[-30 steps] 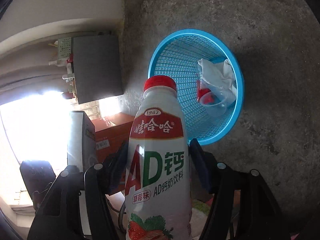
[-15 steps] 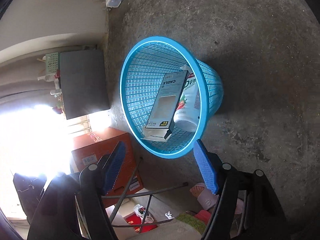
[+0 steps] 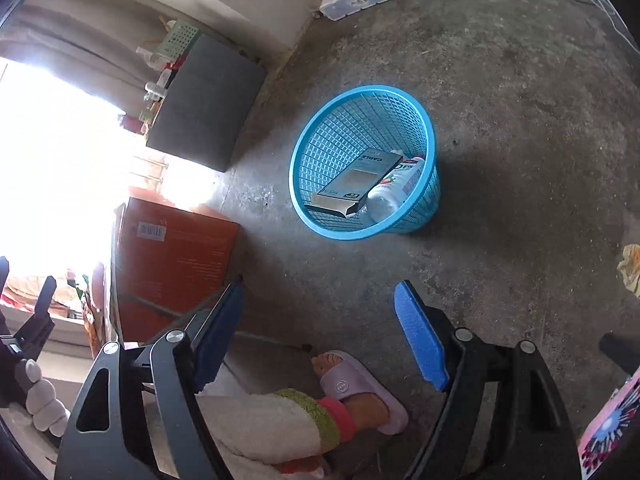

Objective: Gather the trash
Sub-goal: 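Move both tools back toward the table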

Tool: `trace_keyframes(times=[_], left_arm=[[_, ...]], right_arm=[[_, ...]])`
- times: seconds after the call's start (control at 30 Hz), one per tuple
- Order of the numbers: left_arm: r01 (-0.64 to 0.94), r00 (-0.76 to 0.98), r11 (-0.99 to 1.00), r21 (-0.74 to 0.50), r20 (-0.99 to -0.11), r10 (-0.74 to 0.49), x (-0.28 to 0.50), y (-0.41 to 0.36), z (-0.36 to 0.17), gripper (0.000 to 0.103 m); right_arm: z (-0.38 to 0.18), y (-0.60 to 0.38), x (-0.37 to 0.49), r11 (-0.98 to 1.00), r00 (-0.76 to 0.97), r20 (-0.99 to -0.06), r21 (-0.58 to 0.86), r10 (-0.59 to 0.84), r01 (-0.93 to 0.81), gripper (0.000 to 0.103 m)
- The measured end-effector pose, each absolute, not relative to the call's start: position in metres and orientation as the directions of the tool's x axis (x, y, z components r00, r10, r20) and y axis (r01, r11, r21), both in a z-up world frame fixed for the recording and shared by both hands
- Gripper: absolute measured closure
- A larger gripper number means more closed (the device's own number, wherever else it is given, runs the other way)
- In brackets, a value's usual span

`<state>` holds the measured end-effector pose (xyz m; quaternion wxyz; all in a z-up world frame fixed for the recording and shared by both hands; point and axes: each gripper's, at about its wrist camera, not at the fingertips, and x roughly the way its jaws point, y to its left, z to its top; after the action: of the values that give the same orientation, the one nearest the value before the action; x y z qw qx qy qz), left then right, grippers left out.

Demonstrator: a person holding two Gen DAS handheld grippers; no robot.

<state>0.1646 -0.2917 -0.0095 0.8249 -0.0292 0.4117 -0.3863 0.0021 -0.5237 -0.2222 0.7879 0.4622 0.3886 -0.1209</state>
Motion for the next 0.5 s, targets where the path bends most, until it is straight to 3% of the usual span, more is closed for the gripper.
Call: trace_keyframes(times=[0.37,0.5], left_arm=[[0.407,0.595,0.85,-0.334,-0.61,-0.524,0.122,-0.102,0.011,0.016],[0.273,0.667,0.877,-0.395,-0.579,-0.468,0.121,-0.024,0.012,0.016]], right_arm=[[-0.117,-0.443,0.027,0.741,0.747,-0.62,0.614,0.238,0.273,0.027],[-0.09,-0.41,0.045,0.749,0.751,-0.575,0.642,0.326,0.166,0.027]])
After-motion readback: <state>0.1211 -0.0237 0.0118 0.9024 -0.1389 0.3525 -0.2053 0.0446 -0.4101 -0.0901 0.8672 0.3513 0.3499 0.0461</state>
